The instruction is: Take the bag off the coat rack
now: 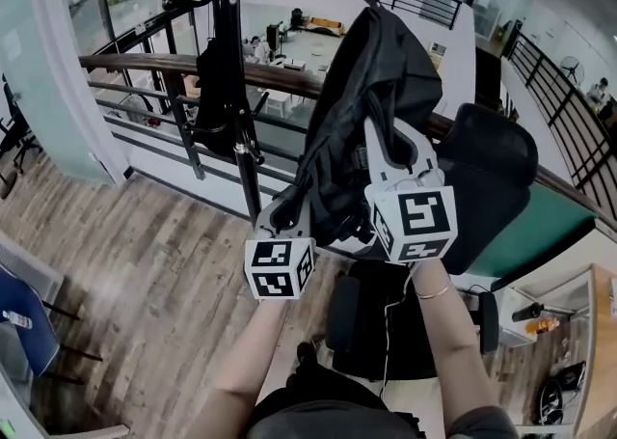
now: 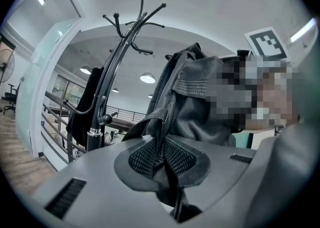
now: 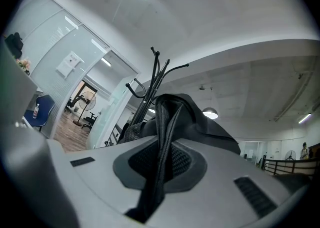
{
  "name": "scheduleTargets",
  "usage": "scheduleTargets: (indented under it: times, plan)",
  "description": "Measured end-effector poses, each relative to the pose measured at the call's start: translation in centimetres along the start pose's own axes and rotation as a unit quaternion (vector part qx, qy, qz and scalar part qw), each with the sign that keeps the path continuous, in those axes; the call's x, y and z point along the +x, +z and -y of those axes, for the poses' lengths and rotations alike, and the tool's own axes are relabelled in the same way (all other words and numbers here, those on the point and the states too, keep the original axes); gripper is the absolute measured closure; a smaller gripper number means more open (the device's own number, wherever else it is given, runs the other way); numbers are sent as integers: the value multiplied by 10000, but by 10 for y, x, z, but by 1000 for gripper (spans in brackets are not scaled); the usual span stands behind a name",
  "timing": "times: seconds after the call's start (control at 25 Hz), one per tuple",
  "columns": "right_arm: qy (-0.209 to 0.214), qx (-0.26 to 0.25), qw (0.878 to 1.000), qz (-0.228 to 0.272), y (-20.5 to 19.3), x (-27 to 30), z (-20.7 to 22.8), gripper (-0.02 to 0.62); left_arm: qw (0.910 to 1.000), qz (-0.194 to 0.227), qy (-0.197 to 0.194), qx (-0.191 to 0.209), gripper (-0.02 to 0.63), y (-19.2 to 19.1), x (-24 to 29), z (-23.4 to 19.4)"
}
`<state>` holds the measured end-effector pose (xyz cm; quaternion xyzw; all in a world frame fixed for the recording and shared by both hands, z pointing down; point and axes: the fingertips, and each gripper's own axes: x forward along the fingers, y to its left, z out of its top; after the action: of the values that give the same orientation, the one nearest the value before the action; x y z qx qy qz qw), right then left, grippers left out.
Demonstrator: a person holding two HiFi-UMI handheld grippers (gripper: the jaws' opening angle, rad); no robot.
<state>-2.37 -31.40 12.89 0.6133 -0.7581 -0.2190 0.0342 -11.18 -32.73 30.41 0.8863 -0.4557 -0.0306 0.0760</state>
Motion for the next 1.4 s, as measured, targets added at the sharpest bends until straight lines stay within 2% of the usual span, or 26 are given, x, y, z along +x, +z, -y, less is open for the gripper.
scheduleTargets:
  times: [0.44, 0.72, 0.92, 1.4]
  plan:
    - [-438, 27, 9979, -482, -24, -86, 13, 577, 9975, -420, -555, -111, 549, -49, -30, 68]
    - [-832, 189, 9921, -918, -50, -148, 23, 577, 9918, -824, -975, -119, 549, -89, -53, 115]
    - [-1153, 318, 9848, -1262, -78, -190, 38, 577, 9847, -1142, -1311, -133, 549, -123, -59, 152]
    - [-1933, 704, 9586, -1968, -155, -284, 93, 577, 9602, -1919, -2029, -76, 549, -204, -47, 244]
